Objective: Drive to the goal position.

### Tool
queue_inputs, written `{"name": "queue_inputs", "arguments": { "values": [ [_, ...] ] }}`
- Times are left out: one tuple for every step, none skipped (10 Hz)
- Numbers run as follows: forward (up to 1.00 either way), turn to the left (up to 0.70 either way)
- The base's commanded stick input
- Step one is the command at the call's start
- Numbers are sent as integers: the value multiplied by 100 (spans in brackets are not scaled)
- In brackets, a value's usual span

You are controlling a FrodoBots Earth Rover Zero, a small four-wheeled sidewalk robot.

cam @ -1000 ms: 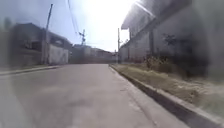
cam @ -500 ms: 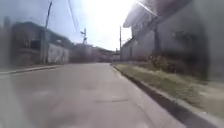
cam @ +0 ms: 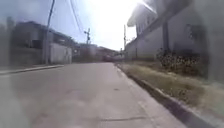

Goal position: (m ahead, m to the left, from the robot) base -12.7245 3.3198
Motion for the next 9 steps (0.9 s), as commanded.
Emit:
{"name": "queue_inputs", "arguments": {
  "values": [
    [100,-2],
    [100,-2],
    [100,-2],
    [100,-2],
    [100,-2],
    [100,-2],
    [100,-2],
    [100,-2],
    [100,0]
  ]
}}
